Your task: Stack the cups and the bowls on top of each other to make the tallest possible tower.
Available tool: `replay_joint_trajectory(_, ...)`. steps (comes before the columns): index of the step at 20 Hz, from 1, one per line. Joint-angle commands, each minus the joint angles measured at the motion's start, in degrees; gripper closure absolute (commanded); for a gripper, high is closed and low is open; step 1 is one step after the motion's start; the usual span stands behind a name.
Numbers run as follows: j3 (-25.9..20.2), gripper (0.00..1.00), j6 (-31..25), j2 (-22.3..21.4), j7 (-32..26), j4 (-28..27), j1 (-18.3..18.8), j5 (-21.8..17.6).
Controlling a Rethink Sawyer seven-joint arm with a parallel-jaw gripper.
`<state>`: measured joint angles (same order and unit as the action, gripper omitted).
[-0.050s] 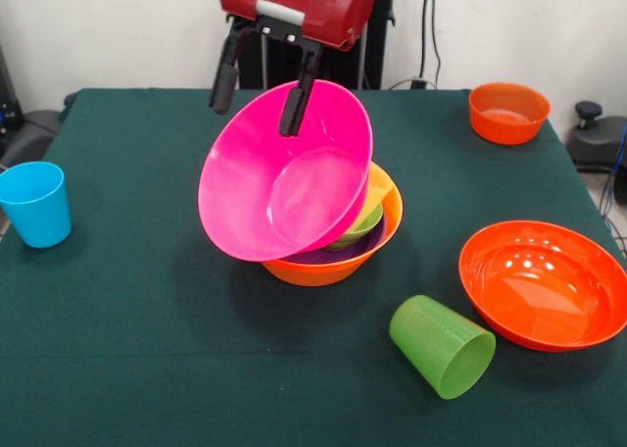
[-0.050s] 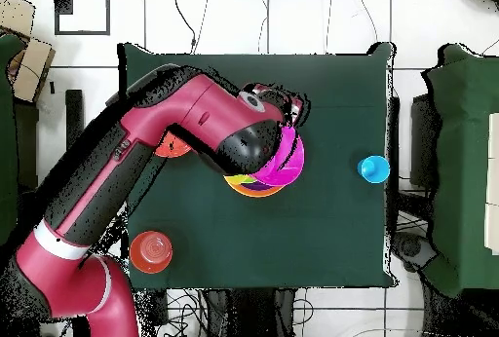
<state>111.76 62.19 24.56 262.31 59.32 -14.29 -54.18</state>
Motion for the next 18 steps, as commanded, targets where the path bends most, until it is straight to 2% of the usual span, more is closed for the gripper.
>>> replay_joint_trajectory(1,-5.2,0.0,8.3,-0.3,10.9,-7.8,-0.4,2.2)
replay_joint_trajectory(13,-1.9,0.0,14.2,-1.1,10.0,-11.1,1.5,1.8)
replay_joint_trajectory(15,-1.6,0.0,15.4,-0.1,10.4,-10.6,1.4,2.3)
replay_joint_trajectory(18,-1.9,0.0,12.9,3.2,11.3,-8.2,-0.1,2.9)
